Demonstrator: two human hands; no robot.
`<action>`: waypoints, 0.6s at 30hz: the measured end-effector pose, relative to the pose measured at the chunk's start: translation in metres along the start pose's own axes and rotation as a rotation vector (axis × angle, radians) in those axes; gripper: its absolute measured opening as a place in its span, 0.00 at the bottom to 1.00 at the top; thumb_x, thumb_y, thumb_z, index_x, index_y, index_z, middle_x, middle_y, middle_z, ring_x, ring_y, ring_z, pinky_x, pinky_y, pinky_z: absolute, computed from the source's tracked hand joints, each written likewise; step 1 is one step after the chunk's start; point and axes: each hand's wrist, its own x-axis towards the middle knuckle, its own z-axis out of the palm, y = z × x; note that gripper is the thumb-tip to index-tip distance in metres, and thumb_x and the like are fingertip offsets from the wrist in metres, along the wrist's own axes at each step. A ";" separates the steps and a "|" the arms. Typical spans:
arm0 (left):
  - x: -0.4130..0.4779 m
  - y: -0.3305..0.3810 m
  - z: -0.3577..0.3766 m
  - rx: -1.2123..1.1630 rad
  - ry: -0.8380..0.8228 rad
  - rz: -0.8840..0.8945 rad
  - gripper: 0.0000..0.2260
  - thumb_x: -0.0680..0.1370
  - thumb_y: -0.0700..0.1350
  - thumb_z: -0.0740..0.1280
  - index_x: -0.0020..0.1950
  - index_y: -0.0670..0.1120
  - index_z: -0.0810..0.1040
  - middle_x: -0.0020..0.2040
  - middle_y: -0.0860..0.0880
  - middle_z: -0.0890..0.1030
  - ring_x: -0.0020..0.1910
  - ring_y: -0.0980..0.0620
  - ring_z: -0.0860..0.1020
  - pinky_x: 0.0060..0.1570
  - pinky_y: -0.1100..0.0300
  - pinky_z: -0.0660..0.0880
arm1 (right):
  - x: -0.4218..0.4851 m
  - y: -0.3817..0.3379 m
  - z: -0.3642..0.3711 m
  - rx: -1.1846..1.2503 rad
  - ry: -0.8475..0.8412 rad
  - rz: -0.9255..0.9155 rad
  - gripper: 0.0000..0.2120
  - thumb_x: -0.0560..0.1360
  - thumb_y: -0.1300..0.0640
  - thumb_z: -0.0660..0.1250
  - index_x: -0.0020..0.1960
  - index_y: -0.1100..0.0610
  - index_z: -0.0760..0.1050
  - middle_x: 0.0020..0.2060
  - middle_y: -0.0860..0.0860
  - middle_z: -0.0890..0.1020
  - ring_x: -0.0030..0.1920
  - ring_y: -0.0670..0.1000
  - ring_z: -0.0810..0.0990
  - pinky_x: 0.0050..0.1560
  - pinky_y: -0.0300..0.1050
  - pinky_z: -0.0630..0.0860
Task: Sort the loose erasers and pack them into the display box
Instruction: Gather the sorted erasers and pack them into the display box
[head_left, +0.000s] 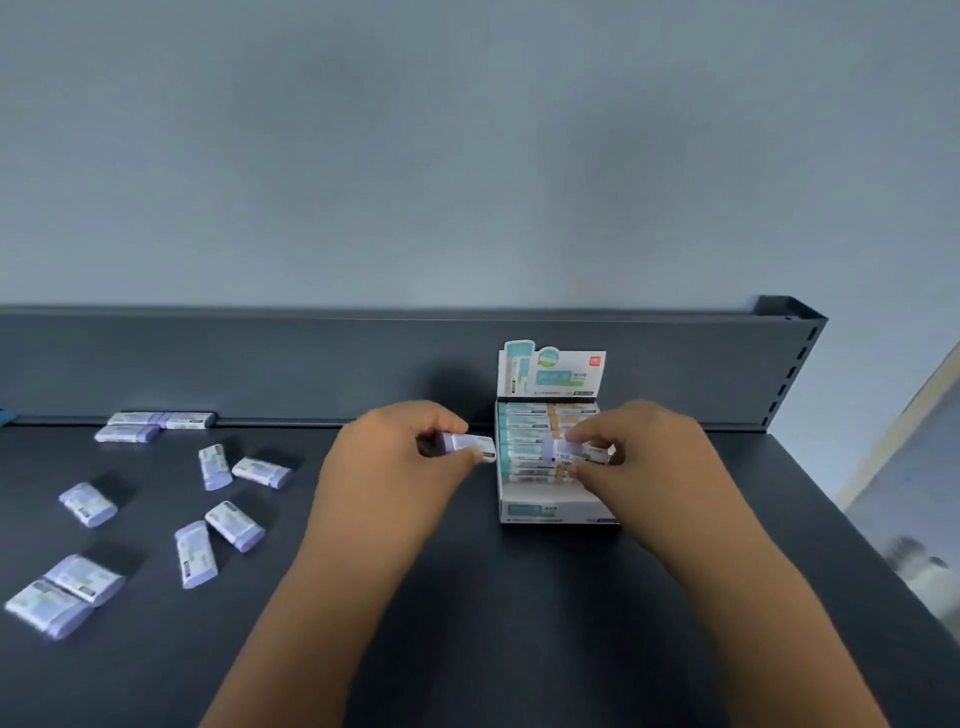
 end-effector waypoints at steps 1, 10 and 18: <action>-0.002 0.004 0.006 -0.023 0.063 -0.040 0.03 0.72 0.50 0.77 0.41 0.56 0.84 0.35 0.62 0.82 0.35 0.61 0.78 0.35 0.62 0.71 | 0.005 0.000 -0.002 -0.026 -0.038 -0.016 0.12 0.73 0.52 0.74 0.55 0.44 0.84 0.49 0.43 0.80 0.49 0.45 0.78 0.47 0.39 0.70; -0.010 0.012 0.031 -0.189 0.201 -0.214 0.03 0.71 0.51 0.77 0.43 0.57 0.85 0.32 0.60 0.82 0.24 0.61 0.74 0.32 0.61 0.69 | 0.021 -0.011 0.009 -0.143 -0.237 -0.115 0.08 0.73 0.54 0.71 0.51 0.48 0.86 0.49 0.46 0.85 0.53 0.49 0.81 0.50 0.40 0.76; -0.008 0.008 0.035 -0.140 0.144 -0.183 0.05 0.71 0.49 0.78 0.44 0.56 0.85 0.36 0.61 0.83 0.36 0.66 0.79 0.32 0.73 0.68 | 0.013 -0.008 0.022 0.071 -0.113 0.030 0.12 0.70 0.60 0.71 0.51 0.48 0.84 0.49 0.45 0.81 0.53 0.48 0.79 0.54 0.42 0.76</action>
